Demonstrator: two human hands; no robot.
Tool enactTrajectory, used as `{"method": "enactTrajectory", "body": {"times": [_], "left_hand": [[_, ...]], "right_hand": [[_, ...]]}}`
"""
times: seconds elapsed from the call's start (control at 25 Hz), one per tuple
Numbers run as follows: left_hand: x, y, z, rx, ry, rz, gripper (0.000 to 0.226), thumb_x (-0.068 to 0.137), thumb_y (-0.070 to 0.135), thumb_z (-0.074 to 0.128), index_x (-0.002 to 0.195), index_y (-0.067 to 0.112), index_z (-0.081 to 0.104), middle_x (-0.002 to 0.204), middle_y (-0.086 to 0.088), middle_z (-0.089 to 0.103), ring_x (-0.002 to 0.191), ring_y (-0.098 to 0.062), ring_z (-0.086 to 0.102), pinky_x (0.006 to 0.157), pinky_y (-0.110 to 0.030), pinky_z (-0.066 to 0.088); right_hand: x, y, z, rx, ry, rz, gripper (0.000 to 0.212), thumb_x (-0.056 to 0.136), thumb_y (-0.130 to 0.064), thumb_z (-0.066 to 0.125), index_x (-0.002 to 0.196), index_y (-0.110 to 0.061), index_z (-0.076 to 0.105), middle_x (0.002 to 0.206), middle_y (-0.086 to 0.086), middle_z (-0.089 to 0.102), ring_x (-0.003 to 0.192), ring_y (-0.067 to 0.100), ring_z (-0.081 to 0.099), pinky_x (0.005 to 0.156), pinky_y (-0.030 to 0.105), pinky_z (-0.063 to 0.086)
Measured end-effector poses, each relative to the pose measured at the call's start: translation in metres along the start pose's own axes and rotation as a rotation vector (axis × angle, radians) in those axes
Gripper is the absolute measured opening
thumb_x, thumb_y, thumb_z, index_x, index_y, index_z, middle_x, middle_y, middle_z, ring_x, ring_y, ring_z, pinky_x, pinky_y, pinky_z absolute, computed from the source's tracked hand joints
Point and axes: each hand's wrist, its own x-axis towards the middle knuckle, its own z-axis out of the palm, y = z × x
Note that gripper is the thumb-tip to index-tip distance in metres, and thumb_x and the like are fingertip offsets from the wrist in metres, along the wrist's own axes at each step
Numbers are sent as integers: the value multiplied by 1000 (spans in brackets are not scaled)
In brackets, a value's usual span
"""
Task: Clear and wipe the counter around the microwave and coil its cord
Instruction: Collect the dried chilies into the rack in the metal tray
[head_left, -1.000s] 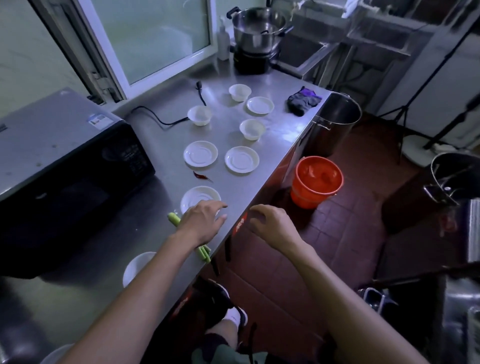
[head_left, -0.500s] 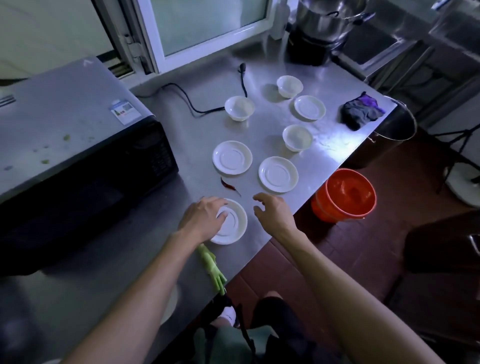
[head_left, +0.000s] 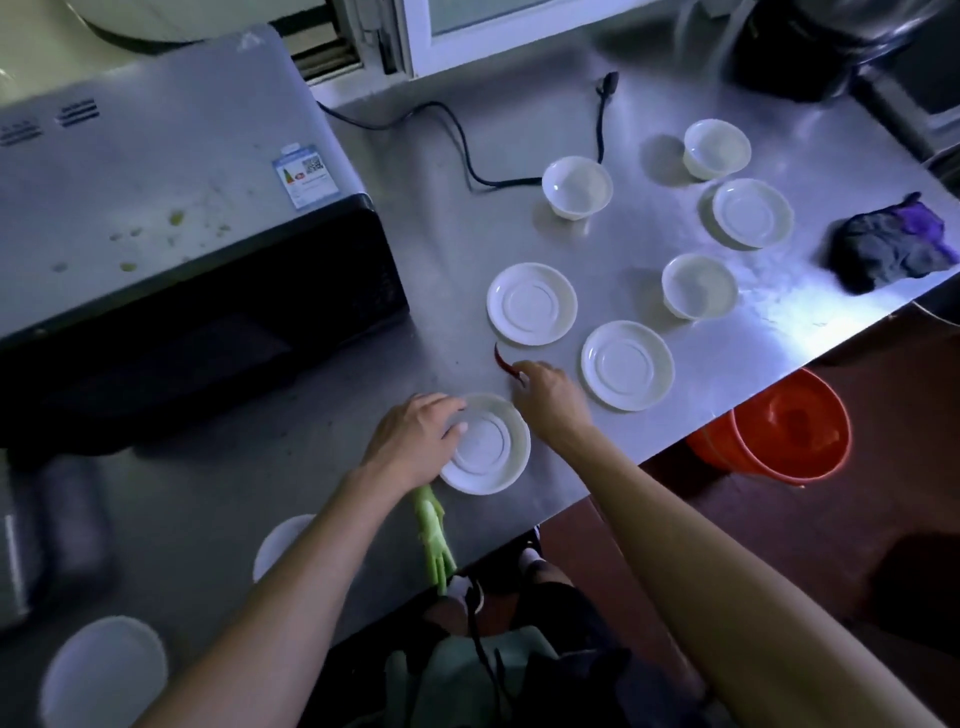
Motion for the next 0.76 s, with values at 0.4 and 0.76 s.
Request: {"method": "enactTrajectory", "body": {"times": [0.4, 0.76], "left_hand": [[-8, 12, 14, -50, 56, -189, 36, 96, 34, 55, 129, 23, 60, 129, 3, 62, 116, -21, 55, 93, -35, 47], [-19, 15, 7, -78, 130, -280, 29, 93, 32, 55, 121, 26, 63, 120, 7, 65, 111, -19, 57, 88, -36, 49]], "right_hand": [[38, 1, 11, -98, -26, -131, 12, 88, -25, 56, 88, -20, 45, 97, 7, 57, 94, 31, 53, 66, 34, 36], [36, -9, -9, -92, 7, -247, 16, 91, -20, 48, 82, -7, 51, 79, 9, 58, 72, 40, 54, 60, 41, 48]]}}
